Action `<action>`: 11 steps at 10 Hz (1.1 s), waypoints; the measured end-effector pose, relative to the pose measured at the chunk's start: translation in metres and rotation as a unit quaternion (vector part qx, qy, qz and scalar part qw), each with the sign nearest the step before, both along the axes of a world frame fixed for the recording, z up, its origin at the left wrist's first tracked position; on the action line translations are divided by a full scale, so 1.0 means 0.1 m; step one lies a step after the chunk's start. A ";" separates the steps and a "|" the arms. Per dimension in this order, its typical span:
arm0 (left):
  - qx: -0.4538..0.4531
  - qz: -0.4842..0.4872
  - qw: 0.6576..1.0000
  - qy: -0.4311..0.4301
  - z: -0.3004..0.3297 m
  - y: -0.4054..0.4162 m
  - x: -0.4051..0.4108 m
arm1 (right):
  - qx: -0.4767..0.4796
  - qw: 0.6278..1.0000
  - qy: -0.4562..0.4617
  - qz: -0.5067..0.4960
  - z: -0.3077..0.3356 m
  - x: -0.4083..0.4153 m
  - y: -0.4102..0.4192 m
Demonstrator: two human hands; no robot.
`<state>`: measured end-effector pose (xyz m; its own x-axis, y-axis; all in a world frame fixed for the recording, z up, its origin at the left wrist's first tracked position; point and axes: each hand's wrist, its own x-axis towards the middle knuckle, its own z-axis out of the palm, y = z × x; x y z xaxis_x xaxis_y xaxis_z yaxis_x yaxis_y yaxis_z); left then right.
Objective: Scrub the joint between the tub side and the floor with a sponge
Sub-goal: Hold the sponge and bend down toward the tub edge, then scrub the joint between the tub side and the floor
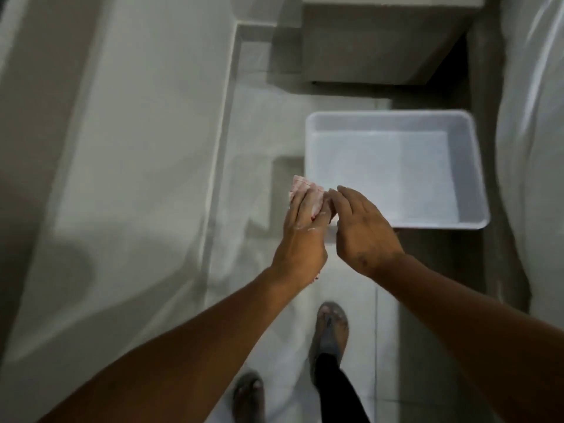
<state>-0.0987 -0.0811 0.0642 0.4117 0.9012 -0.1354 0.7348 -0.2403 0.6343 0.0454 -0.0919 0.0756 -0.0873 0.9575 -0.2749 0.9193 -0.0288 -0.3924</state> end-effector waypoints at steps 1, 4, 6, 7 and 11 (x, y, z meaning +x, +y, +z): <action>0.014 0.014 0.999 0.030 -0.31 -0.67 -0.72 | -0.031 0.999 0.009 0.009 -0.21 -0.61 -0.47; -0.029 0.019 0.985 0.167 -2.19 -2.05 -2.57 | -0.188 0.980 0.029 0.053 -2.08 -1.80 -1.55; -0.038 0.068 0.964 0.254 -3.30 -2.57 -3.02 | -0.168 0.983 -0.033 0.067 -3.44 -1.87 -1.84; -0.038 0.085 0.968 0.231 -3.65 -2.75 -3.16 | -0.254 0.958 -0.122 0.054 -3.80 -1.82 -1.76; 0.103 0.138 0.974 0.147 -4.29 -1.77 -3.02 | -0.428 0.884 -0.158 0.100 -4.00 -1.71 -1.12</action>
<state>-0.4012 -0.2580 -0.3648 0.1215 0.9925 -0.0157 0.9317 -0.1086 0.3465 -0.1253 -0.2038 -0.3241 -0.0209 0.3600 -0.9327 0.9995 -0.0158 -0.0285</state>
